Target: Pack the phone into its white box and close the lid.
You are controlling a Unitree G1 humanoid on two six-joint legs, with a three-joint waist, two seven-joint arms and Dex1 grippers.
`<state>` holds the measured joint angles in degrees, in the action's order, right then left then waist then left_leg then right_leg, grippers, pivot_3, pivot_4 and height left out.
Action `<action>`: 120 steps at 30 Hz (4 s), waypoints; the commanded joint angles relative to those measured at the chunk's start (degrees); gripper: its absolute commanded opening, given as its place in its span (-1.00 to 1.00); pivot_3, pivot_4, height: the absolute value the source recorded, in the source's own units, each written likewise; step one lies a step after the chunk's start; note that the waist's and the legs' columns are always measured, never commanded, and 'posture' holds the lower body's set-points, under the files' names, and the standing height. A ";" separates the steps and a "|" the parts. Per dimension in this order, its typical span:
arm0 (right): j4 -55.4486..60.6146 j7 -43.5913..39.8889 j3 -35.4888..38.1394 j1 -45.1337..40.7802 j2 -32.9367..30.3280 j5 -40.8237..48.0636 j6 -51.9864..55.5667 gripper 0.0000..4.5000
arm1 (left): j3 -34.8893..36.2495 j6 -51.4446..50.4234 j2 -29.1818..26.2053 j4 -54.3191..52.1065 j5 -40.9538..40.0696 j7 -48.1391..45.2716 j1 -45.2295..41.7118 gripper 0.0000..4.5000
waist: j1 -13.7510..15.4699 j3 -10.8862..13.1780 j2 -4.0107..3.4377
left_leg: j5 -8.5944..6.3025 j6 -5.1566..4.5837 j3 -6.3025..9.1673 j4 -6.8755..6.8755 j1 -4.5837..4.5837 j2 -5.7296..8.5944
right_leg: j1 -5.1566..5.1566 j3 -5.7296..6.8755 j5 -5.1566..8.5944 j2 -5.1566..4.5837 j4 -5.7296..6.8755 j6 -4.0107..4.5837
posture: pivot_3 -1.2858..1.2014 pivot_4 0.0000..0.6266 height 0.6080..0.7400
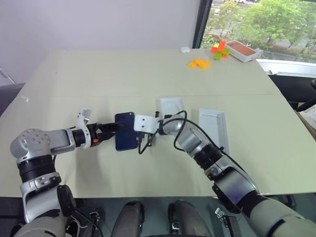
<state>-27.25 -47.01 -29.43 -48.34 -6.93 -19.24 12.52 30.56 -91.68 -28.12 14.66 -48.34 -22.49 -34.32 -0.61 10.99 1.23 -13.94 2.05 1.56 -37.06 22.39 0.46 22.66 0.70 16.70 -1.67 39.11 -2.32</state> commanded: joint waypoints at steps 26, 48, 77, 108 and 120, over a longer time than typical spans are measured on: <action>1.80 -0.78 -1.15 2.00 1.80 -0.94 -0.68 -0.95 | 1.28 -0.82 8.39 -6.28 -16.82 13.22 0.39 0.79 | -1.21 0.10 0.21 | 0.06 0.13 -0.01 0.41 0.13 -0.04 | 0.29 -0.04 0.00 0.11 -0.12 -0.01 | 0.03 -0.52 1.00; 1.59 -0.30 -1.49 2.18 1.59 -1.06 -1.34 -0.95 | 6.57 -0.82 6.42 -10.66 -16.76 14.76 5.84 0.79 | -1.73 0.10 0.22 | 0.28 0.50 -0.01 0.92 0.11 -0.03 | 0.46 -0.04 0.00 0.13 -0.23 0.00 | 0.03 -0.52 1.00; 1.85 -0.40 -2.03 2.58 1.31 -1.09 -1.51 -0.95 | 8.84 -0.82 6.18 -14.05 -19.42 16.22 9.23 0.79 | -1.79 0.09 0.22 | 0.29 0.51 -0.01 0.93 0.11 -0.04 | 0.47 -0.04 0.00 0.13 -0.24 0.00 | 0.03 -0.52 1.00; 13.10 -5.49 11.32 2.53 3.21 15.73 12.67 -0.96 | 8.61 3.10 4.15 -14.12 -23.08 11.17 12.31 -0.99 | -1.77 0.14 0.29 | 0.30 0.51 -0.01 0.98 0.18 -0.05 | 0.55 -0.05 0.00 0.13 -0.29 0.02 | 0.03 -0.52 1.00; 19.05 -8.44 19.19 0.40 -3.89 29.48 29.06 0.26 | 0.98 8.47 0.26 -13.09 -22.96 1.39 9.02 -1.00 | -0.26 0.15 0.28 | 0.24 0.37 0.00 0.92 1.08 -0.07 | 1.24 -0.02 -0.06 0.09 -0.69 0.11 | 0.03 -0.52 1.00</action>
<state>-11.06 -55.27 -10.81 -46.84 -10.79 8.48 40.98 31.55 -84.02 -26.98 2.43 -69.29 -19.41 -23.70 -0.87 11.14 1.51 -13.72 2.40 1.55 -36.13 23.53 0.39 23.95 0.68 16.64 -1.58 38.38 -2.21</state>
